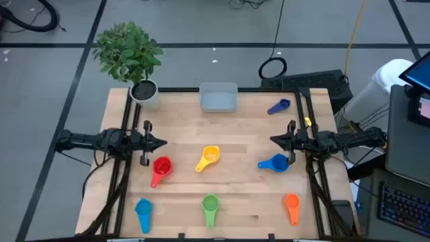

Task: Nest measuring cups in basket

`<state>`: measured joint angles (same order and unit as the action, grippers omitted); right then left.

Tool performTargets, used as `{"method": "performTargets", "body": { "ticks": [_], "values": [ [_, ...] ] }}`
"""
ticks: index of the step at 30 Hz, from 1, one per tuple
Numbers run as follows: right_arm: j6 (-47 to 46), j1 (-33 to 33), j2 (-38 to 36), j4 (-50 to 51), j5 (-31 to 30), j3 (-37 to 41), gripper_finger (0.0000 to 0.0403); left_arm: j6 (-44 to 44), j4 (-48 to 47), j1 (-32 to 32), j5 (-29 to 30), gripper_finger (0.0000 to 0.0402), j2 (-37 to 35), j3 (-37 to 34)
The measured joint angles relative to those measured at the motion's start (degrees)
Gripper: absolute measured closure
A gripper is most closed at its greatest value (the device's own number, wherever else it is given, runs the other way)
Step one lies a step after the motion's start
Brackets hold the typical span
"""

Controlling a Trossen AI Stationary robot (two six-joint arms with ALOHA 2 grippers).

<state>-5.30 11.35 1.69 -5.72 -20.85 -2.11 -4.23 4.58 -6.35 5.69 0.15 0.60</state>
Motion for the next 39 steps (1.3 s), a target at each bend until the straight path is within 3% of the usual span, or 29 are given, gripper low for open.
{"method": "performTargets", "body": {
  "ticks": [34, 39],
  "values": [
    [0.0, 0.0, 0.0, 0.0, 0.0, 0.0, 0.0403, 0.0, 0.0, 0.0, 0.0, 0.0396, 0.0, 0.0],
    [0.0, 0.0, 0.0, 0.0, 0.0, 0.0, 0.0403, 0.0, 3.3, 0.0, 0.0, 0.0396, 0.0, 0.0]
  ]
}}
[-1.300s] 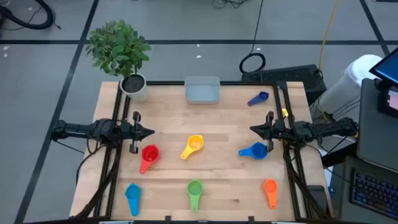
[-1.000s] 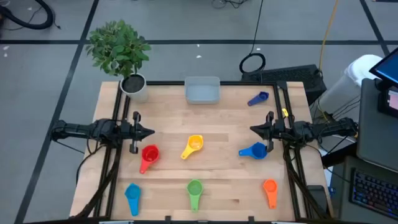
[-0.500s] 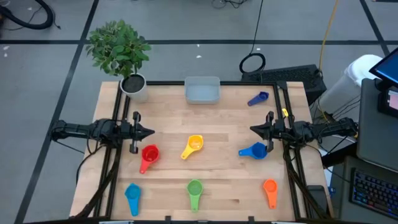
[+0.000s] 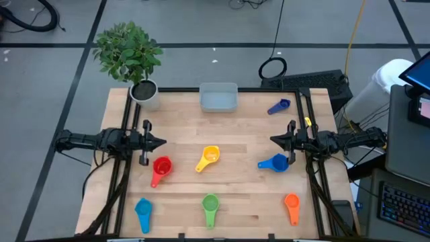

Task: Nest measuring cups in basket
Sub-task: Move the yellow measuring cup to the top of the table

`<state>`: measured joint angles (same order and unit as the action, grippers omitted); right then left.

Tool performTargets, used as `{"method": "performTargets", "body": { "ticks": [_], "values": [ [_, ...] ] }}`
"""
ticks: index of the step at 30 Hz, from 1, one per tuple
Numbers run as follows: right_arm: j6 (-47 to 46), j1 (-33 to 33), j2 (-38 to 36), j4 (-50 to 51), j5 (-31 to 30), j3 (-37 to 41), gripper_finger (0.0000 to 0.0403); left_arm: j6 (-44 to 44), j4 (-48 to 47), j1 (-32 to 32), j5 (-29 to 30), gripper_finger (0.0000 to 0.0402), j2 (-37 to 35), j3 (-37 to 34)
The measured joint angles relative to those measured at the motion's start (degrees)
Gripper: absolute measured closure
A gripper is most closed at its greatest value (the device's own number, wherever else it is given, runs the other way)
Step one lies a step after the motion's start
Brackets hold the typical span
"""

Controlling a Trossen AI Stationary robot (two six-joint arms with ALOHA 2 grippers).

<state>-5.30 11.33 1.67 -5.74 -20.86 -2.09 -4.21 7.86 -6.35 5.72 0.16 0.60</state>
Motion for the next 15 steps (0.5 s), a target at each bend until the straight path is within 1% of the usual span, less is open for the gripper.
{"method": "performTargets", "body": {
  "ticks": [6, 12, 15],
  "values": [
    [0.0, 0.0, 0.0, -1.2, 0.0, 0.0, 0.0403, 0.2, 4.9, 0.0, 0.0, 0.0396, 0.0, 0.0],
    [0.0, 0.0, 0.0, -7.4, 0.0, 0.0, 0.0403, -0.2, 8.3, 0.0, 0.1, 0.0396, 0.0, 0.0],
    [1.5, 0.0, 0.0, -11.8, -0.7, 0.0, 0.0403, 1.6, 9.4, 0.0, 0.2, 0.0396, 0.0, 0.0]
  ]
}}
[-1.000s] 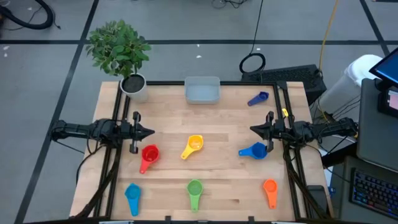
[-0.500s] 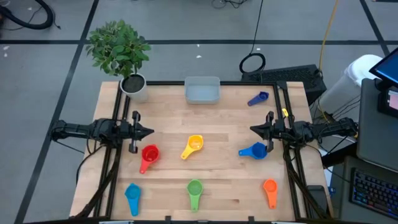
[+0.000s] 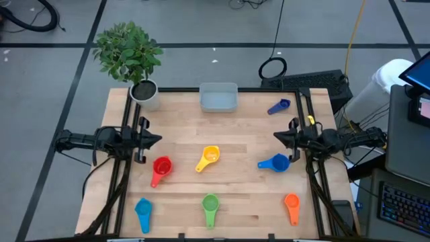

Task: Nest measuring cups in basket
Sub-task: Move the yellow measuring cup to the top of the table

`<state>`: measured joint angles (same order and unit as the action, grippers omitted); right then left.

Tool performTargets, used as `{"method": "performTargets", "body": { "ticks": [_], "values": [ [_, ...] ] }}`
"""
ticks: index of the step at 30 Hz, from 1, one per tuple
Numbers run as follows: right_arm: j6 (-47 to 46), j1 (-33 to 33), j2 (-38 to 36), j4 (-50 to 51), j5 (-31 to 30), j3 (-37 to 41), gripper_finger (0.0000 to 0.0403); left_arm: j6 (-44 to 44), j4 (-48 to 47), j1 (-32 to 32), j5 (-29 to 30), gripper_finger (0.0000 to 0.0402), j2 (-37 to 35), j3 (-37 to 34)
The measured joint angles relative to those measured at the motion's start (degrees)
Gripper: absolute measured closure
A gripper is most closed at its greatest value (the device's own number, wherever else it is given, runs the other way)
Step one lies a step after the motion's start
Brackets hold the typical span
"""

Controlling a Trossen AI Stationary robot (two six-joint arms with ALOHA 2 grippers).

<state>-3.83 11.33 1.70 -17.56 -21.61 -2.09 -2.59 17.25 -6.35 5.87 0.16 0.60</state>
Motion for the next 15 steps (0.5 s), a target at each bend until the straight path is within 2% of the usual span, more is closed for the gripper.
{"method": "performTargets", "body": {
  "ticks": [4, 8, 11, 15],
  "values": [
    [0.4, 0.0, 0.0, -7.1, -1.0, 0.0, 0.0401, 1.8, 0.4, 0.0, 0.3, 0.0396, 0.0, 0.0],
    [2.8, 0.0, 1.0, -11.9, -1.0, -0.1, 0.0383, -0.9, -1.3, 0.0, 2.2, 0.0396, 0.0, 1.5],
    [3.5, -0.1, 4.2, -10.5, -2.6, -1.8, 0.0358, -1.2, -8.7, 0.0, 3.5, 0.0395, 0.9, 5.6],
    [6.5, -0.1, 12.1, -10.6, -4.3, -8.2, 0.0318, 0.2, -21.5, 0.0, 7.2, 0.0379, 4.8, 14.5]
  ]
}}
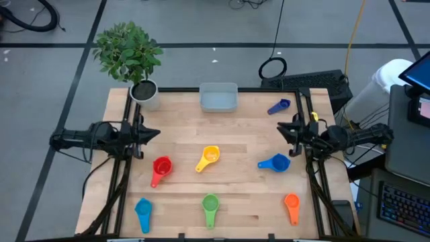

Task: Nest measuring cups in basket
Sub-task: Move the yellow measuring cup to the top of the table

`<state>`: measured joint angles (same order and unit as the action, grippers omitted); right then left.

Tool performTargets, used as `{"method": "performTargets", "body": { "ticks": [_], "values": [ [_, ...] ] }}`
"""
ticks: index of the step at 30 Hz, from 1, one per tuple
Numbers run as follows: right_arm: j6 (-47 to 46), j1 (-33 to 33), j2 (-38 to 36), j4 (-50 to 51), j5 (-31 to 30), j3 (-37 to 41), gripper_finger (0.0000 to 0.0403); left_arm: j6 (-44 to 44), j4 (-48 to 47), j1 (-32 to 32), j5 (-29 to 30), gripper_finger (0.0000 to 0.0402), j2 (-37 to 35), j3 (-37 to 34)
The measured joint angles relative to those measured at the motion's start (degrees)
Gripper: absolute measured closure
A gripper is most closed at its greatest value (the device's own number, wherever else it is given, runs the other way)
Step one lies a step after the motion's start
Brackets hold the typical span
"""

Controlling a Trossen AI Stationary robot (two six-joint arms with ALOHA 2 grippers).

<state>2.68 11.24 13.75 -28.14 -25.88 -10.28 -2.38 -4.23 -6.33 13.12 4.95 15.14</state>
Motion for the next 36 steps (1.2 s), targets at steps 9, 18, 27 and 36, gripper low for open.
{"method": "performTargets", "body": {
  "ticks": [9, 18, 27, 36],
  "values": [
    [5.6, -1.8, 24.5, 7.3, -2.5, -19.5, 0.0263, 4.6, -12.7, 0.0, 4.5, 0.0320, 18.5, 19.6],
    [6.4, -6.8, 47.6, 10.7, 13.1, -37.4, 0.0259, 1.8, -15.8, 0.0, 4.6, 0.0250, 33.0, 32.1],
    [5.7, -11.0, 64.0, 15.8, 24.7, -48.5, 0.0259, -2.5, -23.8, -0.8, 5.0, 0.0203, 35.8, 41.6],
    [9.5, -10.8, 72.9, 20.5, 28.4, -56.2, 0.0259, 2.2, -43.4, -0.8, 5.4, 0.0214, 35.9, 45.3]
  ]
}}
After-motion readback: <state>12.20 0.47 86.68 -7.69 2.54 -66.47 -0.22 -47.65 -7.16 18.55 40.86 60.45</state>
